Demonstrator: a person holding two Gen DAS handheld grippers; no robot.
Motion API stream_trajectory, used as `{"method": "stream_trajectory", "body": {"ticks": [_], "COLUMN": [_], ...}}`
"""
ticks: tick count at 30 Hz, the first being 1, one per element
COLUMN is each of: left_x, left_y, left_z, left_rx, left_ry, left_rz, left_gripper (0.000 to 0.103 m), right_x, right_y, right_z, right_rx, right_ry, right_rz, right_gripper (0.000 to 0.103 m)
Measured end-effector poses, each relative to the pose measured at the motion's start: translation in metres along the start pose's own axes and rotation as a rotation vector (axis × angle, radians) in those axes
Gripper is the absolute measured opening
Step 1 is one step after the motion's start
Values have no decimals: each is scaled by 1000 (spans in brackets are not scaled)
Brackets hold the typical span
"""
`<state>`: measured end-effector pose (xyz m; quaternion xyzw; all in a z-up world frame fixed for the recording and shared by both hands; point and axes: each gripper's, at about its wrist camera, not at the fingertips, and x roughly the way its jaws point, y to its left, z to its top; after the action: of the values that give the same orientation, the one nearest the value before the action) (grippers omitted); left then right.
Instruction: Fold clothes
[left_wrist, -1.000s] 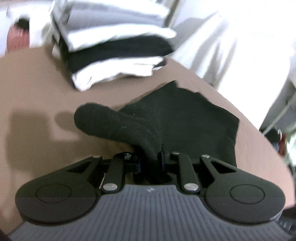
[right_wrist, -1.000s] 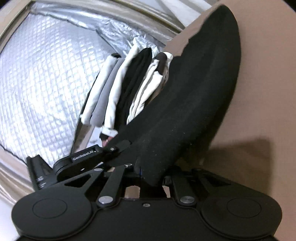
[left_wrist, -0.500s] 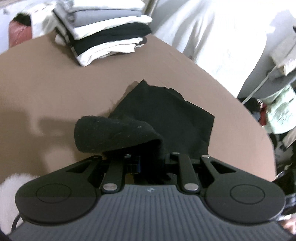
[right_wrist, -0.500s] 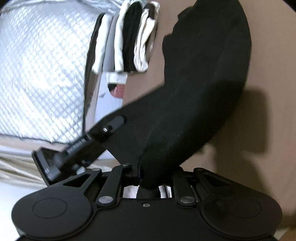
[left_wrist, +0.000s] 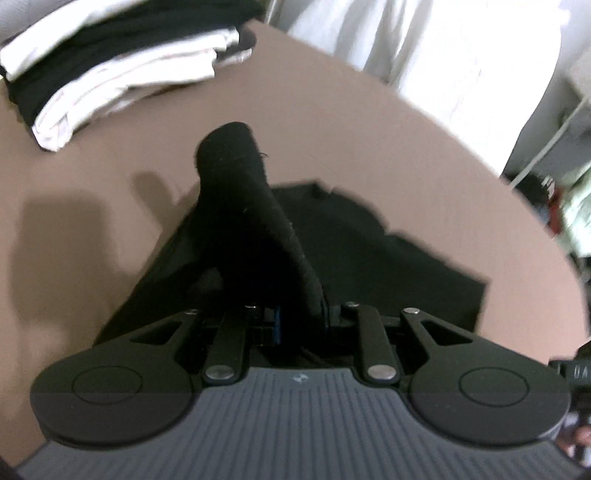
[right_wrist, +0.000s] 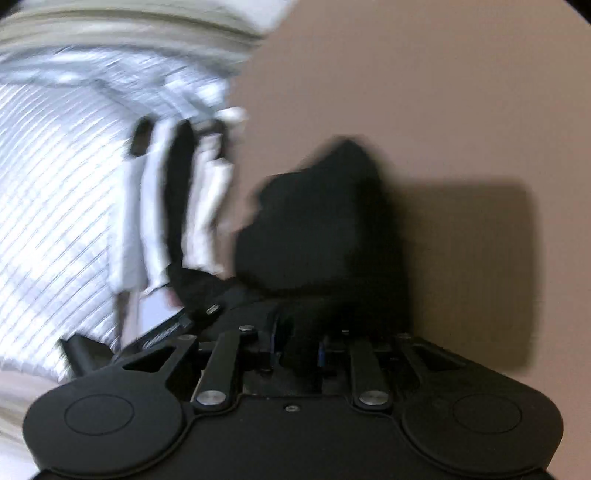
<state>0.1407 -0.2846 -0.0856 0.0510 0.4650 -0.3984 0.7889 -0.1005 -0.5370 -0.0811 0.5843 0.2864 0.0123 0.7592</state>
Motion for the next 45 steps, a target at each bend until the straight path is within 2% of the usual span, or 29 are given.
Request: {"method": "stream_trajectory", "body": {"ticks": [4, 7, 11, 14, 16, 19, 20, 24, 28, 31, 34, 36, 38, 41, 45], "left_x": [-17, -15, 9, 11, 6, -9, -12, -23, -36, -47, -57, -60, -58, -50, -38], "left_y": [-21, -26, -8, 10, 17, 22, 23, 25, 25, 23, 16, 12, 16, 25, 31], "left_z": [18, 32, 24, 15, 15, 19, 21, 23, 20, 16, 8, -3, -15, -26, -21], "left_rx": [99, 129, 71, 6, 7, 31, 37, 57, 60, 90, 187, 277, 326, 351, 369], "left_ry": [-78, -98, -101, -142, -154, -201, -207, -222, -235, -234, -205, -195, -184, -168, -153], "left_rz": [29, 54, 31, -47, -65, -72, -69, -59, -70, -73, -64, -33, -27, -21, -2], "left_gripper": [18, 25, 30, 34, 34, 35, 39, 41, 41, 41, 51, 57, 58, 58, 60], "right_x": [-2, -3, -2, -7, -11, -17, -18, -23, -31, -36, -39, -37, -34, -35, -33], "right_y": [-17, -6, -6, -8, -3, 3, 4, 1, 0, 3, 13, 25, 35, 46, 49], "right_z": [10, 20, 20, 23, 23, 22, 22, 25, 26, 26, 22, 18, 13, -1, -16], "right_rx": [8, -77, -158, -193, -223, -254, -257, -216, -195, -205, -274, -354, -439, -573, -684], "right_ry": [-23, -72, -120, -152, -173, -209, -221, -263, -332, -365, -369, -335, -289, -223, -152], "right_rz": [-3, 17, -69, -82, -69, -34, -20, 48, 60, 5, -102, -157, -200, -256, -343], "right_gripper": [22, 27, 33, 35, 37, 53, 58, 62, 67, 67, 67, 67, 67, 68, 68]}}
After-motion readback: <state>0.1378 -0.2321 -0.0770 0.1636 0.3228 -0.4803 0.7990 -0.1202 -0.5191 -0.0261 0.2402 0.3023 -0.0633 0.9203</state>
